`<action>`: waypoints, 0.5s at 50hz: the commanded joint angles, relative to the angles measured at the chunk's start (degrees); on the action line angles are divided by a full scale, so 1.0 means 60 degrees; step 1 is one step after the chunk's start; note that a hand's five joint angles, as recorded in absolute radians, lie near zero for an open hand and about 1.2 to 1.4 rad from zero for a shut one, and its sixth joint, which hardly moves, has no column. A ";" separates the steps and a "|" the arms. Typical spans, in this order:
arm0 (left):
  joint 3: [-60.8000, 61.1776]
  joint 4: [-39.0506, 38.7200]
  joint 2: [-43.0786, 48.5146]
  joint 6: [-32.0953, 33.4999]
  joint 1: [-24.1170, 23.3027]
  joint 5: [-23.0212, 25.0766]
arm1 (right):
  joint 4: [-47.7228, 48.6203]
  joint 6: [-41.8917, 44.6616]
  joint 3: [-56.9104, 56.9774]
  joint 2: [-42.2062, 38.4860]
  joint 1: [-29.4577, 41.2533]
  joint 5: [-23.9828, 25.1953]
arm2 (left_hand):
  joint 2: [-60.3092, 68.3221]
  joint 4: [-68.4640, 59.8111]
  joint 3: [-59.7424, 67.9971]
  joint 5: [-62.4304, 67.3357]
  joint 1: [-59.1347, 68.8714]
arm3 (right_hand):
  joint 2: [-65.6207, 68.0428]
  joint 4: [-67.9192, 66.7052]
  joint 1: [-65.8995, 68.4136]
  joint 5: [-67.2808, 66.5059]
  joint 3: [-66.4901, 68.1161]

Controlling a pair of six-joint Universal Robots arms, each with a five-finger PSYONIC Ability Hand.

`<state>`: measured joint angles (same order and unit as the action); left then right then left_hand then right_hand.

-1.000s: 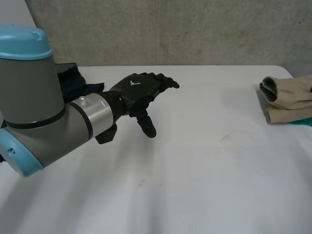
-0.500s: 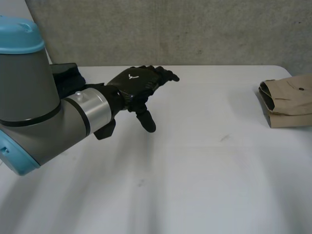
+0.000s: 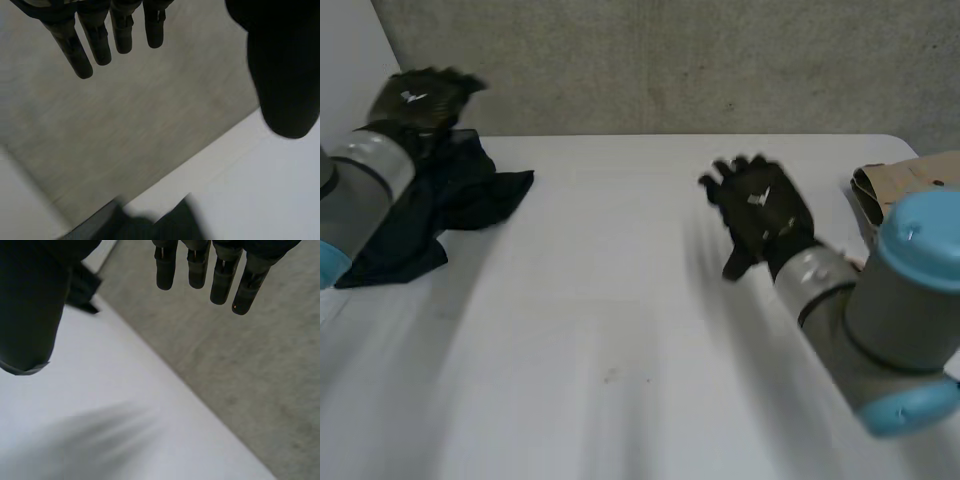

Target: Fold the laundry.

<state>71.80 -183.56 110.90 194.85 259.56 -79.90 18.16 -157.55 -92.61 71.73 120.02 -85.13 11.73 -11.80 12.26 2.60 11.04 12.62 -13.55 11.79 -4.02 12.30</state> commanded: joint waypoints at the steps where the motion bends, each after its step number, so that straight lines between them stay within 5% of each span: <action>1: -0.1051 -0.0681 0.2926 0.2690 0.1972 0.0133 | 0.0020 0.0726 -0.1190 0.0116 -0.0008 0.0038 | -0.0289 0.0300 -0.0377 -0.0433 -0.0174 | -0.0436 0.0591 -0.0299 0.0670 -0.0383; 11: -0.2489 -0.1002 0.5157 0.3486 0.2824 0.1509 | 0.0108 0.0711 -0.1996 0.0292 -0.0038 0.0213 | -0.0289 0.0300 -0.0377 -0.0433 -0.0174 | -0.0436 0.0591 -0.0299 0.0670 -0.0383; 18: -0.3499 -0.1399 0.6139 0.3516 0.2986 0.1408 | 0.0181 0.0697 -0.2172 0.0277 -0.0199 0.0375 | 0.0780 -0.0768 0.0692 0.0636 0.0895 | -0.0436 0.0591 -0.0299 0.0670 -0.0383; 20: -0.3763 -0.1399 0.6330 0.3516 0.2986 0.1276 | 0.0181 0.0682 -0.2202 0.0277 -0.0243 0.0375 | 0.2289 -0.2278 0.2202 0.2146 0.2405 | -0.0436 0.0591 -0.0299 0.0670 -0.0383; 24: -0.3970 -0.1399 0.6492 0.3589 0.2957 0.0779 | 0.0181 0.0682 -0.2216 0.0277 -0.0257 0.0375 | 1.1160 -1.1148 1.1072 1.1016 1.1275 | -0.0436 0.0591 -0.0299 0.0670 -0.0383; 25: -0.3897 -0.1457 0.6332 0.3690 0.2782 0.0531 | 0.0181 0.0682 -0.2216 0.0277 -0.0257 0.0375 | 1.1376 -1.1364 1.1288 1.1232 1.1491 | -0.0436 0.0591 -0.0299 0.0670 -0.0383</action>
<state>50.08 -191.95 148.45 216.13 277.50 -71.94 19.25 -153.41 -105.87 73.42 118.77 -82.85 30.18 -29.11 28.86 18.72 31.77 12.62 -13.55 11.79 -4.02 12.30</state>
